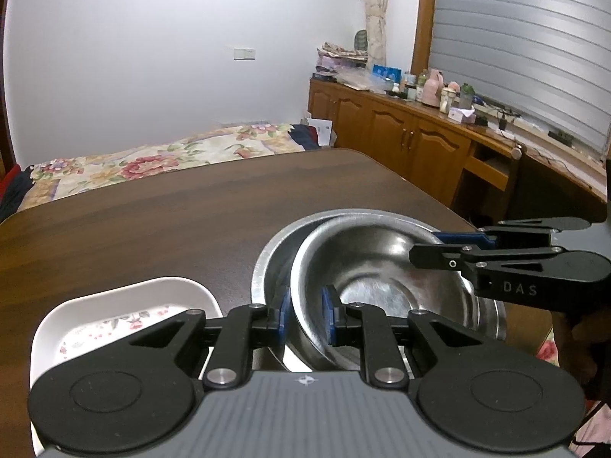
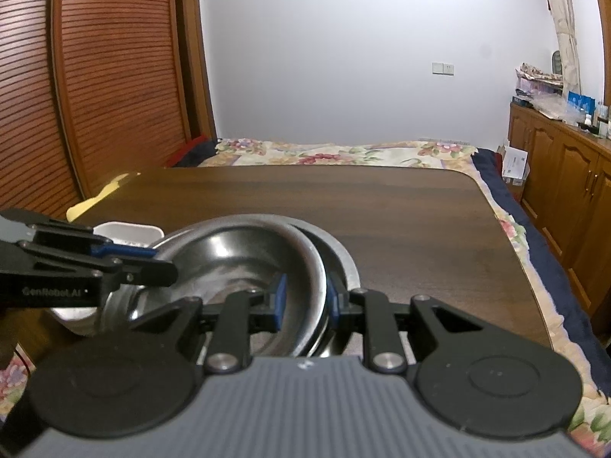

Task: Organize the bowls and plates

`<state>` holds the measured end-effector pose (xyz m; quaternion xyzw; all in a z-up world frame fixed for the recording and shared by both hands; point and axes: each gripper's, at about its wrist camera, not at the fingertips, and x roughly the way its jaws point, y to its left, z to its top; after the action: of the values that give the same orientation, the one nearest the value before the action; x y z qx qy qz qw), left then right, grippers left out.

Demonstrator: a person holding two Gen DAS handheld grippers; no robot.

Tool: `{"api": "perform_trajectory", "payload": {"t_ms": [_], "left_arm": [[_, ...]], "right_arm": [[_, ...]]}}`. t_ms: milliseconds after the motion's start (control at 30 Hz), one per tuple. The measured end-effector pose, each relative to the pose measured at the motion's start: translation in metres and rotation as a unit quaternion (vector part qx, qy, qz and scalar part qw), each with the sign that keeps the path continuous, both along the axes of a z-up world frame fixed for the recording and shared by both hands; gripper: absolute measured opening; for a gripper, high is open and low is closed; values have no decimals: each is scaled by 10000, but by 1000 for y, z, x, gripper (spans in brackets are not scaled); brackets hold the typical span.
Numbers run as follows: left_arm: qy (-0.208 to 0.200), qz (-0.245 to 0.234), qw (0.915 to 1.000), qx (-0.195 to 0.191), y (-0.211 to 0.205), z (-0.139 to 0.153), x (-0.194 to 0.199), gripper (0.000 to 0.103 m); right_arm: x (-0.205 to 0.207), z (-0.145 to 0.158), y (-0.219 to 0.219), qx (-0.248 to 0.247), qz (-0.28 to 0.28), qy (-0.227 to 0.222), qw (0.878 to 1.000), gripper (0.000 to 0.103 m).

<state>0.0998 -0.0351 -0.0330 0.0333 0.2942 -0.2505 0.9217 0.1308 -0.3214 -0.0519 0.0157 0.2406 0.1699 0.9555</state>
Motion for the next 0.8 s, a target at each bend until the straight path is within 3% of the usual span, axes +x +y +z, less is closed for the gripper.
{"api": "perform_trajectory", "payload": {"t_ms": [267,300,367,433,500,567,700,800], "left_arm": [[-128,107,9998,-111,5,8,-3,21],[-164,149,9997,-140,6,10,-4,23],[-203,242,9993,-204,9,12,-5,43],[-254,353,9986,-310,13,15,-6,56],[-291,385,9982,-352,15,17,-5,62],[-336,430,9980,-328,15,16,-6,70],[-382,530,9975,-274,17,11,-9,71],[-336,566,9974,-286,15,4,-12,70]], "right_arm": [[-2,5,-4,138,-52,-133,9998,24],[-3,6,-6,170,-64,-159,9997,24],[-5,7,-8,217,-116,-227,9994,24],[-7,9,-10,275,-152,-301,9991,28],[-8,9,-12,322,-186,-349,9987,41],[-9,8,-13,318,-197,-392,9985,47],[-7,2,-16,258,-247,-436,9984,57],[-5,-5,-16,303,-259,-405,9984,58]]}}
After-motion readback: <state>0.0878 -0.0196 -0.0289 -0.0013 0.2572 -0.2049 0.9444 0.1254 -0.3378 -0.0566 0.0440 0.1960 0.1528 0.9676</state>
